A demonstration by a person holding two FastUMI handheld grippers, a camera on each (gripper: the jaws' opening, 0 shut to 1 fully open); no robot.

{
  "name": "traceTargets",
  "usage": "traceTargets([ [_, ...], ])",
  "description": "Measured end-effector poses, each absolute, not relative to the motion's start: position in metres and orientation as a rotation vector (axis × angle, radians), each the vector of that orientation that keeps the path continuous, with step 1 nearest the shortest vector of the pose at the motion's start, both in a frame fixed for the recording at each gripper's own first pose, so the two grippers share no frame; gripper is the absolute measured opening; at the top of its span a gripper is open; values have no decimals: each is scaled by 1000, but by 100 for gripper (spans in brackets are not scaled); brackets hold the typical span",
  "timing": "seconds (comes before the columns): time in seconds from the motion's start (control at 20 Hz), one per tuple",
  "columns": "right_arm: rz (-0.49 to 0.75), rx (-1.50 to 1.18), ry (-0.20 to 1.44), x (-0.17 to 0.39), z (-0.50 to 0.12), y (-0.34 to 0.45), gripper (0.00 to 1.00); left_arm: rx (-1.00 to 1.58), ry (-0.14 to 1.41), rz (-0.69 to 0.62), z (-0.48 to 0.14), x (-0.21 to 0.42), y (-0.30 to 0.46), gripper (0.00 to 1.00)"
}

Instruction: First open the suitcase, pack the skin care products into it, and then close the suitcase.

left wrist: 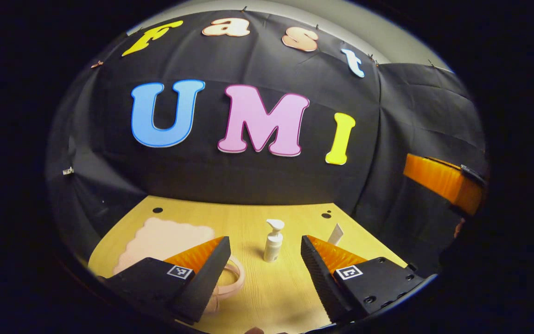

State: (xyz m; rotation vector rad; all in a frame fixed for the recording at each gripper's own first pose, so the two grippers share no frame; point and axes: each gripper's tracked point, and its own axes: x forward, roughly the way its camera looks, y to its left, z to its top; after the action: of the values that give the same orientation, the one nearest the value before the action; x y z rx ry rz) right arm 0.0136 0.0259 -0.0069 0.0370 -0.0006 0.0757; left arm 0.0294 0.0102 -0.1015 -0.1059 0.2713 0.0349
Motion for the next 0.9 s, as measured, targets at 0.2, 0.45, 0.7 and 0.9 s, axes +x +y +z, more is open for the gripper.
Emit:
traceTargets([
  [0.2,150,28,45,26,-40,1,96,-187,512,141,-177,66,14,96],
  [0.45,216,54,94,65,-75,-24,96,-171,696,246,-238,90,24,96],
  [0.7,255,93,177,86,-115,-43,97,-135,800,341,-279,123,45,96],
  [0.9,246,70,189,96,-122,-60,97,-74,895,295,-293,120,53,20],
])
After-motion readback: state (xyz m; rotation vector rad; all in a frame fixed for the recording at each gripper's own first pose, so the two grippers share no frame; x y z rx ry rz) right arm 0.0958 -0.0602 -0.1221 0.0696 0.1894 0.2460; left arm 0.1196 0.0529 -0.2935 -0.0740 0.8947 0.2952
